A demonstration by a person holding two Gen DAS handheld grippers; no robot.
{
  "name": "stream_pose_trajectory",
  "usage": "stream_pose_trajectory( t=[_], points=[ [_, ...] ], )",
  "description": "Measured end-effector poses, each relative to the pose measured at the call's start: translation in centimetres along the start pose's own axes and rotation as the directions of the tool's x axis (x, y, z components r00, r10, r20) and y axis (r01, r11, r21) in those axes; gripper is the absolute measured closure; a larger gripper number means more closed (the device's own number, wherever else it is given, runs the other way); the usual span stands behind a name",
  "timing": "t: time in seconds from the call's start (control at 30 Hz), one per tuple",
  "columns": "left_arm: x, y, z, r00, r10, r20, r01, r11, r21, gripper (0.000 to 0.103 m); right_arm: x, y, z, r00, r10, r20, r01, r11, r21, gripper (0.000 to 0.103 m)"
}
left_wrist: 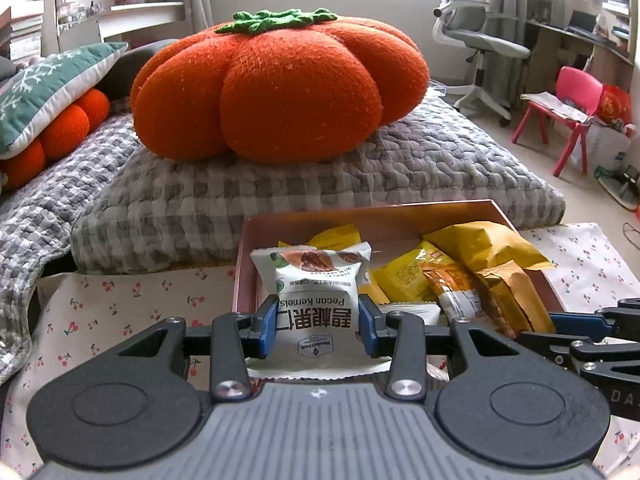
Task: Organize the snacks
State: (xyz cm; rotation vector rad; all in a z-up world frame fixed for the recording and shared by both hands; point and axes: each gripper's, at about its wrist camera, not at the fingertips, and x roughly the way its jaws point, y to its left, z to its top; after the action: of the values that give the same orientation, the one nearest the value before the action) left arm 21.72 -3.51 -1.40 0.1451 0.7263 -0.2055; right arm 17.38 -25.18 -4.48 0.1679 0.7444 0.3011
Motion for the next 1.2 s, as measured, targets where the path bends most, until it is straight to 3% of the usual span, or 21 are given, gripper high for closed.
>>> stream_pose_trajectory(
  t=[0.2, 0.37, 0.5, 0.57, 0.63, 0.73, 0.87, 1.2],
  points=[
    [0.3, 1.0, -0.5, 1.000, -0.024, 0.018, 0.025, 0.998, -0.063, 0.066, 0.1, 0.5, 0.2, 0.999, -0.026, 0.019, 0.026, 1.000, -0.013, 0.075],
    [-0.1, 0.8, -0.5, 0.999, -0.034, 0.037, 0.036, 0.998, -0.047, 0.064, 0.4, 0.8, 0.4, 0.999, -0.028, 0.015, 0.029, 0.999, -0.018, 0.073],
    [-0.8, 0.6, -0.3, 0.997, -0.039, 0.063, 0.043, 0.998, -0.051, 0.042, 0.0, 0.8, 0.8, 0.999, -0.032, 0.026, 0.032, 0.999, -0.003, 0.070],
    [-1.2, 0.5, -0.3, 0.997, -0.046, 0.069, 0.050, 0.998, -0.049, 0.039, -0.4, 0.5, 1.0, 0.999, -0.032, 0.029, 0.031, 0.999, 0.016, 0.063],
    [-1.7, 0.3, -0.4, 0.996, -0.056, 0.067, 0.059, 0.997, -0.048, 0.031, -1.0, 0.3, 1.1, 0.998, -0.041, 0.038, 0.040, 0.999, 0.034, 0.049],
    [-2.6, 0.2, -0.7, 0.996, -0.064, 0.067, 0.068, 0.997, -0.047, 0.019, -1.8, 0.1, 1.0, 0.998, -0.052, 0.043, 0.051, 0.998, 0.038, 0.038],
    [-3.9, 0.2, -1.4, 0.997, -0.061, 0.051, 0.064, 0.996, -0.068, 0.009, -3.4, 0.2, 0.9, 0.997, -0.070, 0.043, 0.069, 0.997, 0.038, 0.031],
    [-7.9, 0.0, -3.8, 1.000, -0.017, -0.021, 0.016, 0.999, -0.044, 0.003, -8.3, 0.8, -0.8, 0.997, -0.058, 0.056, 0.054, 0.996, 0.067, 0.017]
  ],
)
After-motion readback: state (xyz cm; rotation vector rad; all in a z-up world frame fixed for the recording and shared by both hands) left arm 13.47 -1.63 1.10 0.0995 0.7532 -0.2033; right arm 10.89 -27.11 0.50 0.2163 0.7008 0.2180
